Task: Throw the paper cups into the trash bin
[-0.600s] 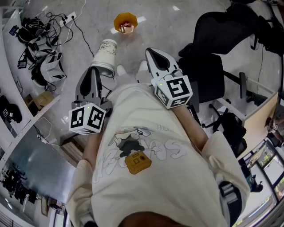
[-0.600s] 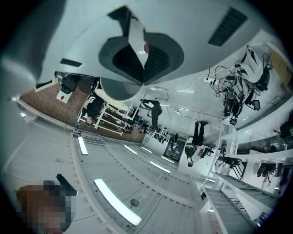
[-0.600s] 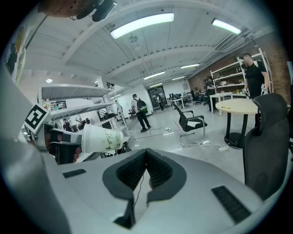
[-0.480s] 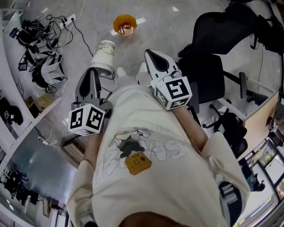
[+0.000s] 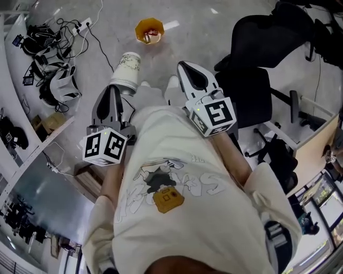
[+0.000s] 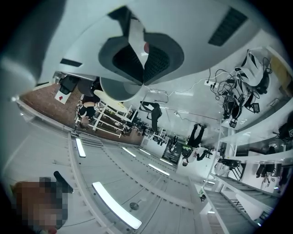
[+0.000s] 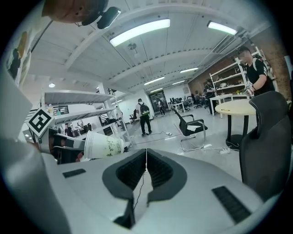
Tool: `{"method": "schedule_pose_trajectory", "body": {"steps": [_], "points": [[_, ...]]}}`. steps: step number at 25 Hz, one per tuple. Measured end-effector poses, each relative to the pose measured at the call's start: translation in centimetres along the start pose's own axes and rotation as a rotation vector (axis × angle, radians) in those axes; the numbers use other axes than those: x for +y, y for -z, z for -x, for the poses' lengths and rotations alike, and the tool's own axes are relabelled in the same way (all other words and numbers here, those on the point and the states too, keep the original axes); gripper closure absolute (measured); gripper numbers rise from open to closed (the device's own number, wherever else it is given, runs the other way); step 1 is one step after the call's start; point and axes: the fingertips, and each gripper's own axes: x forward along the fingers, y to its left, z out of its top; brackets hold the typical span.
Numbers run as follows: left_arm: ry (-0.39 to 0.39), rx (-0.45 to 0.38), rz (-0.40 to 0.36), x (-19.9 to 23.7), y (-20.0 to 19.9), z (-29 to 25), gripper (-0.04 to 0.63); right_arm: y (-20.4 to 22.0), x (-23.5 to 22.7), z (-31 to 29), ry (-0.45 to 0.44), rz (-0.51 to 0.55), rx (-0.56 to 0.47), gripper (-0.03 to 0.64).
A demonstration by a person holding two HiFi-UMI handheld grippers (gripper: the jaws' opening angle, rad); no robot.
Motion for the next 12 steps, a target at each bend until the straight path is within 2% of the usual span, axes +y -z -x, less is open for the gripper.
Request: {"method": "schedule_pose_trajectory", "body": {"steps": [4, 7, 12], "points": [[-0.036, -0.014, 0.025, 0.4, -0.2, -0.4, 0.575, -0.2, -1.8, -1.1, -0.005, 0.005, 0.011, 0.609], [-0.050, 0.007, 0.040, 1.4, -0.5, -1.3, 0.575, -0.2, -2.8, -2.5, 0.005, -0.004, 0.031, 0.609], [-0.040, 0.035, 0.067, 4.3, -2.4, -6.0, 0.575, -1.8, -4.4, -8.2, 0.029, 0.017, 0.058, 0.609]]}}
